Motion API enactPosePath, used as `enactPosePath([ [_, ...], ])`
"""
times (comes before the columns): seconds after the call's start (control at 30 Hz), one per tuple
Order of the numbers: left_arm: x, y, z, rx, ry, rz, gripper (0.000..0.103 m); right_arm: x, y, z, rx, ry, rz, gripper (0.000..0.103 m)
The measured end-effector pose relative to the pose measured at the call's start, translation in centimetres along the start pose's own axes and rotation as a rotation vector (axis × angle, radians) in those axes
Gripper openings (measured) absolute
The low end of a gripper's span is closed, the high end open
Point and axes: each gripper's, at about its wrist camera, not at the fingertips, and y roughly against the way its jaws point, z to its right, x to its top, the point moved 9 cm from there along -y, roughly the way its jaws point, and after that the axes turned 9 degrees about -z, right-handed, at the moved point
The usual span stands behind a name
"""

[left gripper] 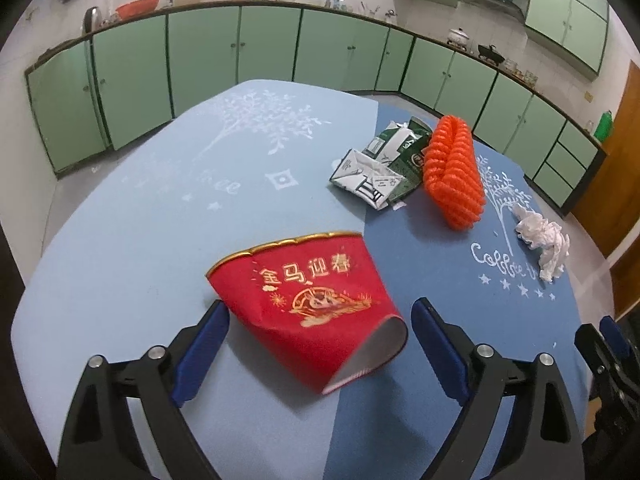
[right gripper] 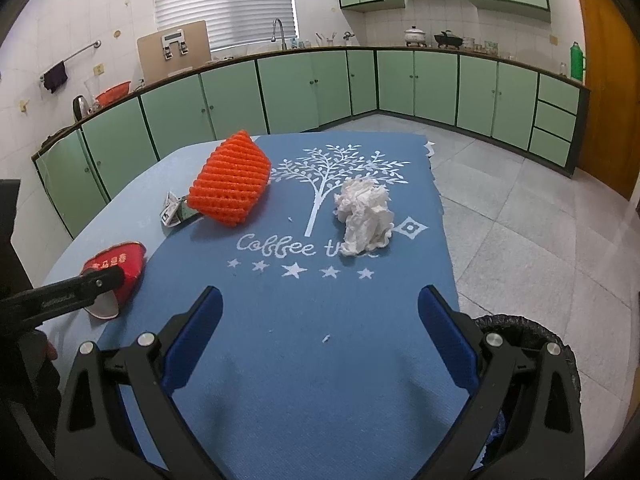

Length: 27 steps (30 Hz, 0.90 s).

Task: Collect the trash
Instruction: 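Grasp the red paper cup with the left gripper while the right grasps the white tissue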

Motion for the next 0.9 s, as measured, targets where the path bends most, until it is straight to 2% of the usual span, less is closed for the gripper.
enactPosePath([
  [0.13, 0.3, -0.6, 0.8, -0.006, -0.021, -0.013, 0.090, 0.1, -0.3, 0.0, -0.003, 0.004, -0.003, 0.095],
  [0.4, 0.6, -1.2, 1.7, 0.028, -0.077, -0.018, 0.090, -0.1, -0.6, 0.0, -0.004, 0.006, -0.010, 0.095],
  [0.47, 0.7, -1.6, 1.7, 0.016, -0.082, -0.025, 0.084, -0.2, -0.6, 0.1, -0.005, 0.004, -0.011, 0.095],
  [0.5, 0.7, -1.8, 1.8, 0.002, -0.080, -0.035, 0.075, -0.2, -0.7, 0.1, -0.004, 0.002, -0.012, 0.095],
  [0.53, 0.7, -2.2, 1.7, -0.012, -0.075, -0.053, 0.070, -0.2, -0.6, 0.2, -0.005, 0.001, -0.012, 0.095],
  [0.9, 0.8, -1.3, 2.4, -0.103, -0.081, -0.033, 0.052, 0.1, -0.5, 0.5, -0.009, -0.002, 0.003, 0.095],
])
